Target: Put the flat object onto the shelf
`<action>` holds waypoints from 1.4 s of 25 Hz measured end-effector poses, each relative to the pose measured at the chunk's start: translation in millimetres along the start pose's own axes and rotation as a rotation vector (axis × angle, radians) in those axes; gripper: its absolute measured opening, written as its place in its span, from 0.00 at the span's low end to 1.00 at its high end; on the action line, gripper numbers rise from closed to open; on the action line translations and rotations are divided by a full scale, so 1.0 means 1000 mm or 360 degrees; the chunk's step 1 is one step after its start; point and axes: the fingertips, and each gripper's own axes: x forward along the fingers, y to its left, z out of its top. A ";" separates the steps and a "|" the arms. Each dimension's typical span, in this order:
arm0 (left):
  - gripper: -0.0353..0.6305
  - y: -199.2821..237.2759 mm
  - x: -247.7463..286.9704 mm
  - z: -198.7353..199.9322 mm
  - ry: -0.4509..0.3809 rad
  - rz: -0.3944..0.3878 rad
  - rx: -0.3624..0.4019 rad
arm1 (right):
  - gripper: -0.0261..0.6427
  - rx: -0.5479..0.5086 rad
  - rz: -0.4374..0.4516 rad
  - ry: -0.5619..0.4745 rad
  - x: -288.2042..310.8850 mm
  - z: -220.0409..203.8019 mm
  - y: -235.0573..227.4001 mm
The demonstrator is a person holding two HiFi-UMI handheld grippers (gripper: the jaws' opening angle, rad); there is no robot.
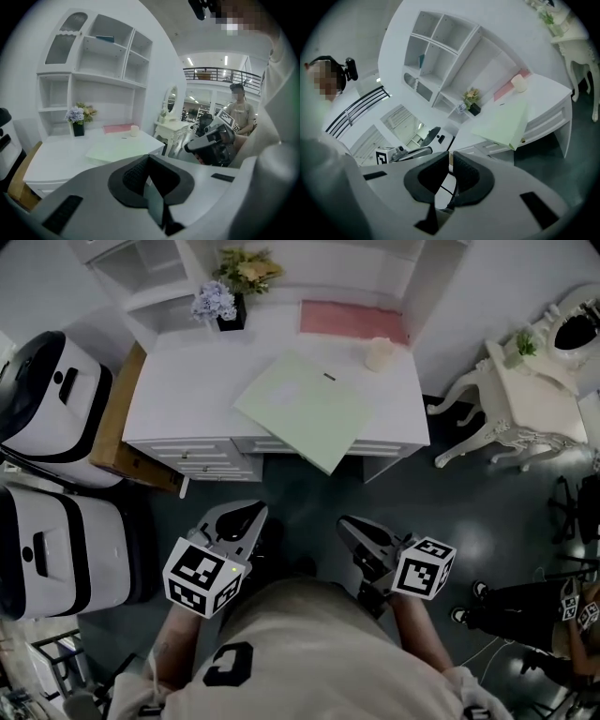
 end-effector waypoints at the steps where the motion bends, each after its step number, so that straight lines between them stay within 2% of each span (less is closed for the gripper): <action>1: 0.07 0.006 0.003 0.002 -0.0005 -0.0011 -0.0002 | 0.08 0.0028 -0.0015 -0.0002 0.003 0.002 -0.002; 10: 0.07 0.069 0.024 0.013 -0.0056 -0.0071 -0.0057 | 0.08 0.0178 -0.0201 -0.0015 0.041 0.020 -0.029; 11: 0.07 0.075 0.026 0.015 -0.0062 -0.0078 -0.0060 | 0.10 0.0201 -0.0212 -0.0010 0.045 0.021 -0.032; 12: 0.07 0.080 0.028 0.016 -0.0067 -0.0087 -0.0060 | 0.19 0.0230 -0.0221 -0.0003 0.049 0.021 -0.036; 13: 0.07 0.085 0.030 0.018 -0.0071 -0.0100 -0.0058 | 0.33 0.0263 -0.0235 0.0002 0.052 0.021 -0.040; 18: 0.07 0.105 0.039 0.031 -0.0108 -0.0171 -0.0036 | 0.48 0.0350 -0.0400 -0.0036 0.061 0.025 -0.063; 21: 0.07 0.116 0.040 0.032 -0.0118 -0.0196 -0.0050 | 0.56 0.0425 -0.0439 -0.0110 0.063 0.029 -0.075; 28: 0.07 0.128 0.038 0.022 -0.0090 -0.0281 -0.0054 | 0.61 0.0582 -0.0615 -0.0174 0.060 0.025 -0.121; 32: 0.07 0.125 0.038 0.009 -0.0044 -0.0372 -0.0014 | 0.64 0.0681 -0.0560 -0.0233 0.063 0.024 -0.139; 35: 0.07 0.128 0.039 0.007 -0.0039 -0.0389 -0.0023 | 0.66 0.0714 -0.0528 -0.0249 0.064 0.024 -0.149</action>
